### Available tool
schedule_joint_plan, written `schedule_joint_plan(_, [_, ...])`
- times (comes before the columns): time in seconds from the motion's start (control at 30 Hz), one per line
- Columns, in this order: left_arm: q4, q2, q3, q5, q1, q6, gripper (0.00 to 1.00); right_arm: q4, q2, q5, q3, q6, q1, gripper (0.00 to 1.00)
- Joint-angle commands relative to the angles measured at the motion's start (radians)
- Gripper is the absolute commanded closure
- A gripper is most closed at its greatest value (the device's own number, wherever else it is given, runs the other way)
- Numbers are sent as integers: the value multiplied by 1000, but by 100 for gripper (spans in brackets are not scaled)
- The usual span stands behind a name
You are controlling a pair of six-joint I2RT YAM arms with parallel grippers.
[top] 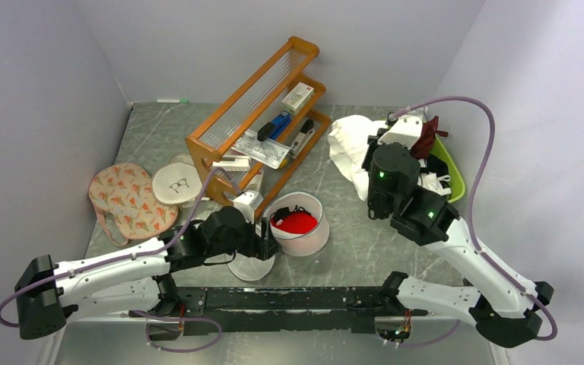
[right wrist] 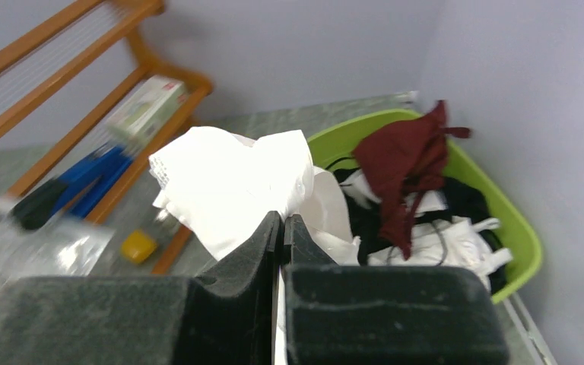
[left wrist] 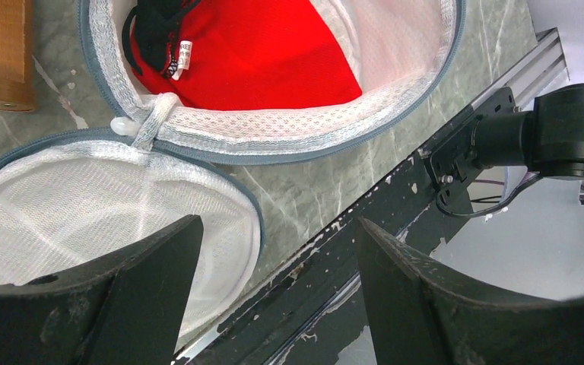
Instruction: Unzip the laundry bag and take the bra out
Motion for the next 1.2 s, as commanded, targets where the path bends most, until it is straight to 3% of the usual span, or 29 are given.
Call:
schedule_joint_plan(0.0, [-27, -41, 37, -22, 4, 16, 16, 235, 38, 154, -22, -96, -131, 100])
schedule_joint_plan(0.23, [-37, -64, 39, -31, 4, 23, 15, 111, 194, -169, 51, 113, -576, 100])
schedule_joint_plan(0.43, [-26, -53, 52, -16, 4, 32, 15, 168, 259, -337, -29, 206, -743, 100])
schedule_joint_plan(0.57, [-35, -52, 58, -16, 4, 39, 15, 232, 312, -361, -125, 233, -838, 100])
schedule_joint_plan(0.7, [-52, -66, 58, -19, 5, 37, 15, 310, 362, -522, -211, 291, -959, 100])
schedule_joint_plan(0.87, [-84, -86, 59, -34, 4, 30, 15, 379, 415, -707, -326, 354, -1026, 100])
schedule_joint_plan(1.17, [-93, -86, 65, -21, 5, 19, 15, 462, 489, -690, -461, 354, -1056, 100])
